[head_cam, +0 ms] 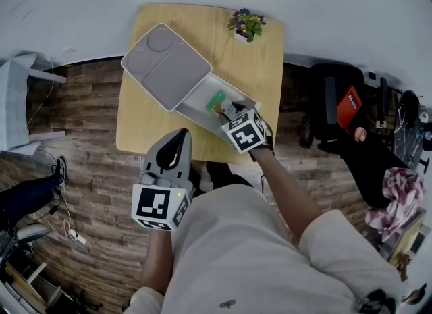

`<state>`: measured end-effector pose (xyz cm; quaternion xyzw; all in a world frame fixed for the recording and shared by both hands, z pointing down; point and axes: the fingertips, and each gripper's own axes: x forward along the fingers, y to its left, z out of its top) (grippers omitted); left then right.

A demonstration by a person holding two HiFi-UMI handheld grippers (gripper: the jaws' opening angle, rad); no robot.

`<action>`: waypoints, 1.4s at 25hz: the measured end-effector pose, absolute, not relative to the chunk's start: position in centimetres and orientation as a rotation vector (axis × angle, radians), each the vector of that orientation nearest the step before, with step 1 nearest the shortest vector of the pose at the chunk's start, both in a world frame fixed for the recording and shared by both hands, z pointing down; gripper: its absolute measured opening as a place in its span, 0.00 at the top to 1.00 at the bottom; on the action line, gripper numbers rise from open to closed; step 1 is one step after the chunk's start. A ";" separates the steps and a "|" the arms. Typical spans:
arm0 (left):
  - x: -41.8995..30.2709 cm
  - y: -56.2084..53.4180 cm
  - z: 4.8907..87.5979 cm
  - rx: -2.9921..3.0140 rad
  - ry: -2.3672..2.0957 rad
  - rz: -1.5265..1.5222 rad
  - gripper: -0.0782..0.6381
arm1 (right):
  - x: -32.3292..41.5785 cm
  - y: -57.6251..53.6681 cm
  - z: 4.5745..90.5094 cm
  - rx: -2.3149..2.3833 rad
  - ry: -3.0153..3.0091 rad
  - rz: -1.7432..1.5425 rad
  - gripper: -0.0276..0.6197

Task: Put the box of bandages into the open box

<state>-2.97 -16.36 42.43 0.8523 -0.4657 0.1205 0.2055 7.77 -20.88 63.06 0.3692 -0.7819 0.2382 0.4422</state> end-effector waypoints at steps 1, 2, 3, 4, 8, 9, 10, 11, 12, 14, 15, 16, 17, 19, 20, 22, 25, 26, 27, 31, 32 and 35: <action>-2.8 -16.4 42.3 2.385 -1.287 0.338 0.88 | 7.9 -20.8 62.8 0.928 -1.942 0.590 0.66; -2.8 -16.4 42.2 2.395 -1.276 0.341 0.88 | 7.9 -20.8 62.5 0.941 -1.943 0.589 0.67; -2.7 -16.4 42.1 2.405 -1.264 0.343 0.88 | 8.0 -20.8 62.2 0.953 -1.943 0.589 0.68; -2.6 -16.4 42.0 2.415 -1.252 0.346 0.88 | 8.0 -20.7 62.0 0.966 -1.943 0.590 0.68; -2.3 -16.1 41.7 2.459 -1.197 0.354 0.88 | 8.4 -20.2 60.9 1.028 -1.949 0.594 0.70; -2.3 -16.0 41.6 2.471 -1.182 0.355 0.88 | 8.4 -20.1 60.6 1.048 -1.950 0.597 0.70; -2.3 -15.9 41.5 2.484 -1.166 0.358 0.88 | 8.5 -20.0 60.3 1.069 -1.950 0.599 0.70; -2.3 -15.7 41.4 2.496 -1.149 0.360 0.88 | 8.6 -19.8 60.0 1.089 -1.949 0.601 0.71; -2.3 -15.5 41.4 2.507 -1.131 0.363 0.88 | 8.6 -19.5 59.8 1.110 -1.947 0.604 0.71; -2.4 -15.1 41.4 2.526 -1.093 0.366 0.88 | 8.7 -18.9 59.2 1.149 -1.944 0.613 0.72; -2.4 -14.9 41.5 2.535 -1.072 0.366 0.88 | 8.7 -18.6 58.9 1.170 -1.942 0.618 0.73; -2.4 -14.7 41.5 2.543 -1.052 0.366 0.88 | 8.7 -18.2 58.6 1.191 -1.939 0.622 0.73; -2.4 -14.5 41.5 2.551 -1.031 0.368 0.88 | 8.8 -17.9 58.3 1.213 -1.936 0.626 0.73; -2.4 -14.1 41.5 2.572 -0.988 0.369 0.88 | 8.9 -17.2 57.7 1.258 -1.930 0.638 0.74; -2.3 -13.9 41.4 2.584 -0.966 0.367 0.88 | 9.0 -16.8 57.4 1.279 -1.927 0.645 0.74; -2.3 -13.3 41.2 2.608 -0.923 0.359 0.88 | 9.2 -16.0 56.9 1.319 -1.919 0.650 0.75; -2.7 -12.5 41.1 2.632 -0.877 0.358 0.88 | 8.8 -14.8 55.8 1.382 -1.919 0.649 0.77; -3.0 -12.2 41.1 2.637 -0.866 0.358 0.88 | 8.6 -14.3 55.4 1.403 -1.921 0.649 0.78; -3.2 -11.8 41.1 2.640 -0.855 0.357 0.88 | 8.4 -13.9 55.0 1.422 -1.922 0.649 0.78; -4.1 -10.5 40.9 2.658 -0.811 0.350 0.88 | 7.4 -12.2 53.3 1.492 -1.933 0.639 0.80; -4.3 -10.2 40.9 2.663 -0.800 0.348 0.88 | 7.1 -11.9 52.8 1.507 -1.938 0.633 0.81; -4.9 -9.2 40.8 2.678 -0.772 0.345 0.88 | 6.2 -10.6 51.3 1.552 -1.950 0.613 0.82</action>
